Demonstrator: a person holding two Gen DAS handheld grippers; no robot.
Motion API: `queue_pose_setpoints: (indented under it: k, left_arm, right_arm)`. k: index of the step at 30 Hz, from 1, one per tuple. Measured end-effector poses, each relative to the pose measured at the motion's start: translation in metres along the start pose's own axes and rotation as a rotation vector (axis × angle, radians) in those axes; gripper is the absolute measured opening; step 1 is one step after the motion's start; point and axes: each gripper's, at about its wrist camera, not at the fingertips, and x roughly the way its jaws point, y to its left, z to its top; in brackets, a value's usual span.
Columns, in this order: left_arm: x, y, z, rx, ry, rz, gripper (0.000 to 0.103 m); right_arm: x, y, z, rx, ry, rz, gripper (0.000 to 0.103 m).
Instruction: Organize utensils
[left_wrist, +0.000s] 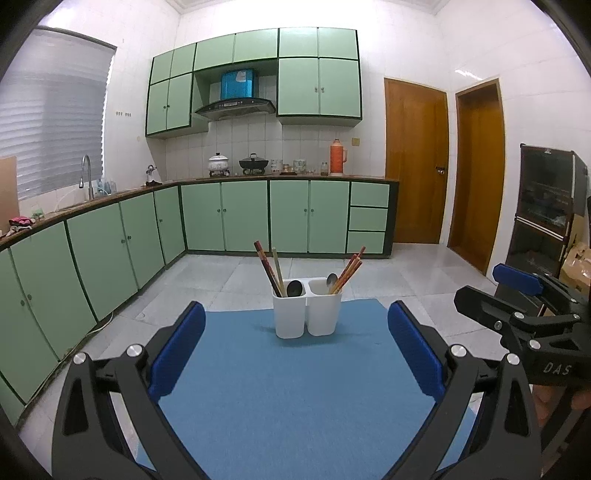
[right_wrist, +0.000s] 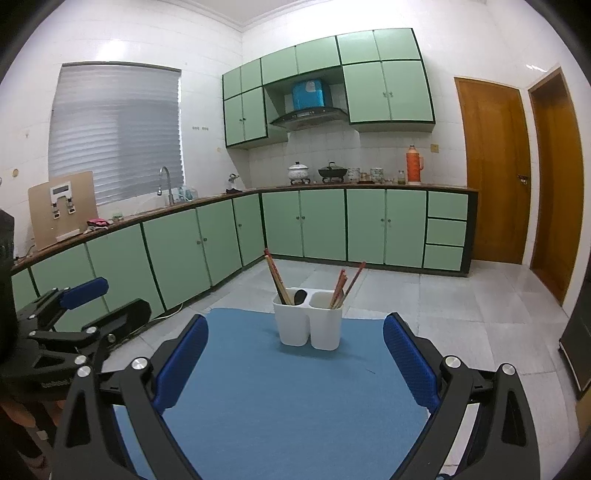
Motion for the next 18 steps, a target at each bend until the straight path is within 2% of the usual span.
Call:
queue_pose_setpoints:
  k: [18]
  left_arm:
    - [-0.011,0.008,-0.001,-0.024,-0.010,0.008,0.096]
  right_arm:
    - [-0.011,0.011,-0.004,-0.006,-0.011,0.012,0.094]
